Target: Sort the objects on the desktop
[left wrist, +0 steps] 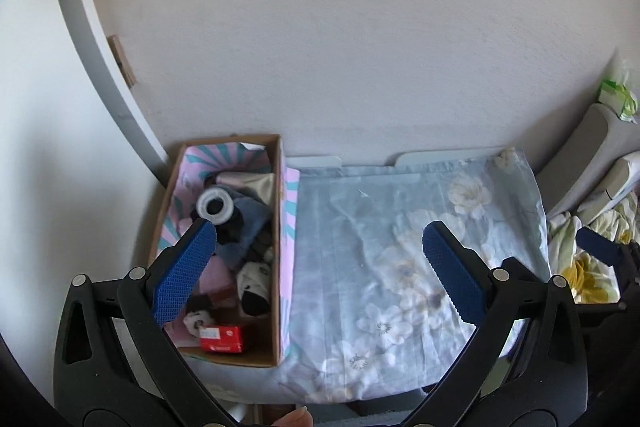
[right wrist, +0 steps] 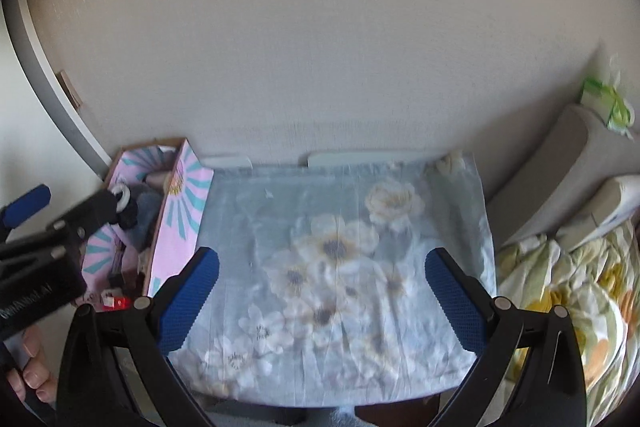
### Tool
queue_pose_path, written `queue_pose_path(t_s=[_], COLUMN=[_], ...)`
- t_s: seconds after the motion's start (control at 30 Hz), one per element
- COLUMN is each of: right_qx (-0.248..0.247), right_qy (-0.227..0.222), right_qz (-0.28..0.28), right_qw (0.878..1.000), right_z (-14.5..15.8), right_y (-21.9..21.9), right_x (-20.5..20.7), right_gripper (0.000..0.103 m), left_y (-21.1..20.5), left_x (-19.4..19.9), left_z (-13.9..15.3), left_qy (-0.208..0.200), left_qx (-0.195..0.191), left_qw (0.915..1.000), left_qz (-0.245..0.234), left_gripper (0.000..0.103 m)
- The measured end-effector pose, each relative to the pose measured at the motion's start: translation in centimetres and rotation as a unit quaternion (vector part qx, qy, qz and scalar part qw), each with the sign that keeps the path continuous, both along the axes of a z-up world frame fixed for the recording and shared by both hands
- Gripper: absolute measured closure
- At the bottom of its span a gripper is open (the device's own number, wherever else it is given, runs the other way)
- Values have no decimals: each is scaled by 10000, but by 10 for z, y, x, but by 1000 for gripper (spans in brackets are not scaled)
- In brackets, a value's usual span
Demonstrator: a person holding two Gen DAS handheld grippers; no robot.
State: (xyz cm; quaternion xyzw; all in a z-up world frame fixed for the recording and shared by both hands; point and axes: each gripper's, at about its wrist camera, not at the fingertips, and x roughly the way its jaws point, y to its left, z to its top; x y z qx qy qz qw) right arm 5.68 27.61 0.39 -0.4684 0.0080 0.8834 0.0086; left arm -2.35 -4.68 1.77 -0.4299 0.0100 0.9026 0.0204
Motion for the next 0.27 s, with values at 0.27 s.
queue_pose_path(t_s=[0.27], right_qx=[8], right_qy=[-72], right_qz=[-31], right_qw=[10000], right_z=[-3], right_y=[-1], right_x=[13], right_gripper=[0], left_y=[5], left_x=[9], left_z=[-1], left_qy=[-3], left_qx=[-2], left_qw=[9999], left_qz=[-125], left_gripper=[0])
